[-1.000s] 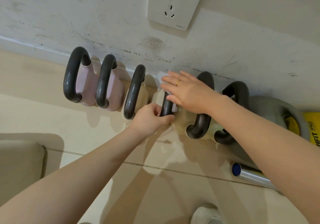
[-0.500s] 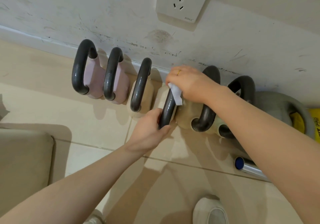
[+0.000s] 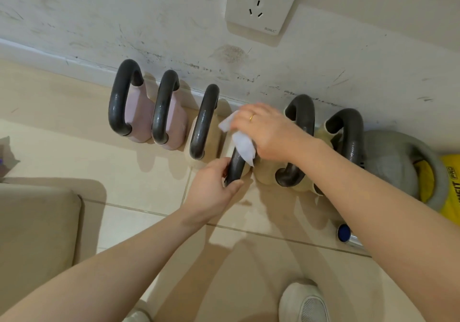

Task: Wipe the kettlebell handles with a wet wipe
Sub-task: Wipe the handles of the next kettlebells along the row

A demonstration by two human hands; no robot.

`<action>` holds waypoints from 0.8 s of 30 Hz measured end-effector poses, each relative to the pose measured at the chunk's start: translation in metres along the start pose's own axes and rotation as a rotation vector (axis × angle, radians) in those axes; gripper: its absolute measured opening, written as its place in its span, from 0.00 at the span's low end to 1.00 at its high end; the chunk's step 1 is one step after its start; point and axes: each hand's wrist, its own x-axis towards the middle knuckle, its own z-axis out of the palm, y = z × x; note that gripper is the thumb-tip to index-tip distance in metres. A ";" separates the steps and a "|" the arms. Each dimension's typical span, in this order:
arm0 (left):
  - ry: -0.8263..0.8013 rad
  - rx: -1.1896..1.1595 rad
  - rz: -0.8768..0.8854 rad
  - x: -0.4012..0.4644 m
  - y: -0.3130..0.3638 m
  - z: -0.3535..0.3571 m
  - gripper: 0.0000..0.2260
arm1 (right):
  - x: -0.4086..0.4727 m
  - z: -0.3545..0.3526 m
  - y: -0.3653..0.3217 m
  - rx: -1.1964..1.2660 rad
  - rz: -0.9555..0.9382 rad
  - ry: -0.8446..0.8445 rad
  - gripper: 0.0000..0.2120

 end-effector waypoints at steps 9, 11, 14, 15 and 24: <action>-0.014 0.039 0.033 -0.002 -0.002 0.002 0.09 | 0.004 0.005 0.005 0.914 0.451 0.032 0.29; -0.009 0.042 0.027 -0.002 -0.002 0.002 0.09 | 0.006 0.007 -0.007 1.269 0.614 0.097 0.34; 0.007 0.039 0.015 0.000 0.001 0.004 0.09 | 0.003 0.018 -0.026 1.465 0.757 0.144 0.37; 0.012 0.038 0.011 0.001 0.003 0.004 0.09 | 0.000 0.018 -0.030 1.539 0.788 0.137 0.34; 0.024 0.020 0.004 0.018 0.017 0.007 0.10 | 0.014 0.029 -0.020 1.702 1.137 0.304 0.32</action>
